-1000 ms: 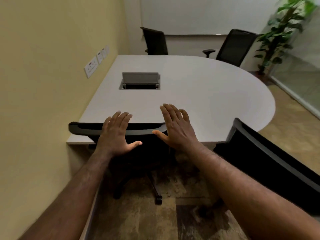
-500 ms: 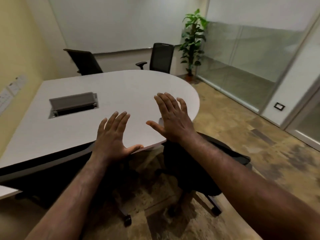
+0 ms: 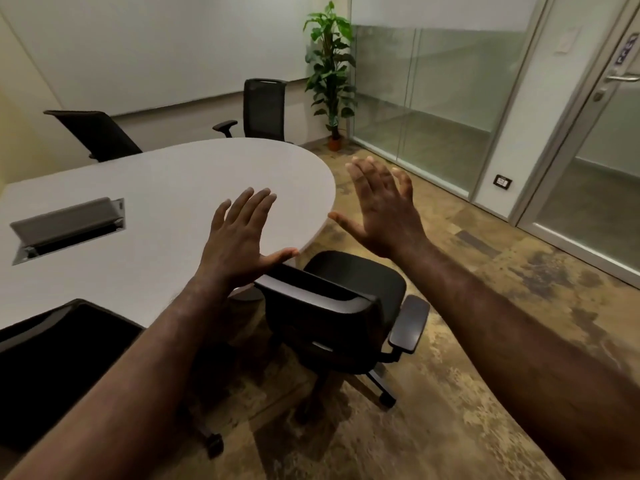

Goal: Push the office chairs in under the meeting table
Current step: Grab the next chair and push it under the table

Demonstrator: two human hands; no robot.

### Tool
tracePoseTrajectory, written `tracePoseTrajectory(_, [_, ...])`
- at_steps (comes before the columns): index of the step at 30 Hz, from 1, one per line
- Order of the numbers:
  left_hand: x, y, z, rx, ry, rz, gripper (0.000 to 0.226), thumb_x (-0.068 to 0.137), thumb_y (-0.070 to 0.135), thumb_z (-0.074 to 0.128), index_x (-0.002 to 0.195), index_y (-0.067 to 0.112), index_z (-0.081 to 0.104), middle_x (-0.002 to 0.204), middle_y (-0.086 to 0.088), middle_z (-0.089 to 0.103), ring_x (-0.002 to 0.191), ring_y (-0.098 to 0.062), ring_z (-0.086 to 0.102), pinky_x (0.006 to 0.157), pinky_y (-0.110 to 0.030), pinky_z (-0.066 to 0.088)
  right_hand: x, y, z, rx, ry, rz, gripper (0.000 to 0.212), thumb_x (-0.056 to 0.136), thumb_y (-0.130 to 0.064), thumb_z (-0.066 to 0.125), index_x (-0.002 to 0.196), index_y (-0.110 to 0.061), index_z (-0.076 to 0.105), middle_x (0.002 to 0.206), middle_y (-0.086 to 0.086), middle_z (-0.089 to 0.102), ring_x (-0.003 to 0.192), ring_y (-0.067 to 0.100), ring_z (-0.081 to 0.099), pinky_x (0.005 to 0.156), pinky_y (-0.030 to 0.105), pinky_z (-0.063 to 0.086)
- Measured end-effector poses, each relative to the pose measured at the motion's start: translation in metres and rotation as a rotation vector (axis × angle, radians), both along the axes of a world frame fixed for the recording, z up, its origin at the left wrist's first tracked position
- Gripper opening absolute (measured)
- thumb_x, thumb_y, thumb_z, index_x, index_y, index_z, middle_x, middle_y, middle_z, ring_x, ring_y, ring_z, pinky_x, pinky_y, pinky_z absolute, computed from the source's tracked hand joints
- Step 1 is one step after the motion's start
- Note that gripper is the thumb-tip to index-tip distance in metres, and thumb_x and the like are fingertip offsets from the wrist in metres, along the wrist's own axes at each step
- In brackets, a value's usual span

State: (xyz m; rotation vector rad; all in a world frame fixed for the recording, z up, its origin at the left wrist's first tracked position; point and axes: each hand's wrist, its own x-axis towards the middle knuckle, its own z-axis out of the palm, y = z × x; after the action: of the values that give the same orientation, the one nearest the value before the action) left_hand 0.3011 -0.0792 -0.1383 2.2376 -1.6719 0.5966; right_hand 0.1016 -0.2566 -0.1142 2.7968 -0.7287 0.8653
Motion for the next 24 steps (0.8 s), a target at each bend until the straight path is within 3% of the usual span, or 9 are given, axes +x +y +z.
tracePoseTrajectory(5, [-0.056,-0.066,0.0,0.01,-0.012,-0.072,0.099,0.076,0.083,0.032,0.148,0.015,0.029,0.156,-0.004,0.03,0.145,-0.021,0.017,0.116,-0.048,0.012,-0.058,-0.049,-0.014,0.013,-0.003,-0.076,0.08,0.091,-0.065,0.035,0.149,-0.011,0.023,0.156,0.012,0.027,0.143,0.029,0.02,0.112,0.056,0.015])
tracePoseTrajectory(13, [-0.141,-0.172,-0.011,0.165,0.004,-0.265,0.108,0.069,0.089,0.019,0.151,0.018,0.019,0.159,-0.002,0.02,0.147,-0.019,0.009,0.117,-0.047,0.005,-0.125,-0.111,-0.048,0.051,-0.01,-0.217,0.078,0.091,-0.063,0.04,0.146,-0.01,0.028,0.153,0.013,0.032,0.141,0.03,0.025,0.11,0.055,0.017])
tracePoseTrajectory(24, [-0.14,-0.295,-0.08,0.35,0.014,-0.384,0.12,0.06,0.095,0.005,0.151,0.017,0.016,0.159,-0.002,0.021,0.146,-0.02,0.011,0.116,-0.051,0.009,-0.164,-0.192,-0.11,0.14,0.093,-0.381,0.076,0.09,-0.061,0.042,0.145,-0.011,0.03,0.151,0.013,0.034,0.139,0.03,0.026,0.108,0.054,0.019])
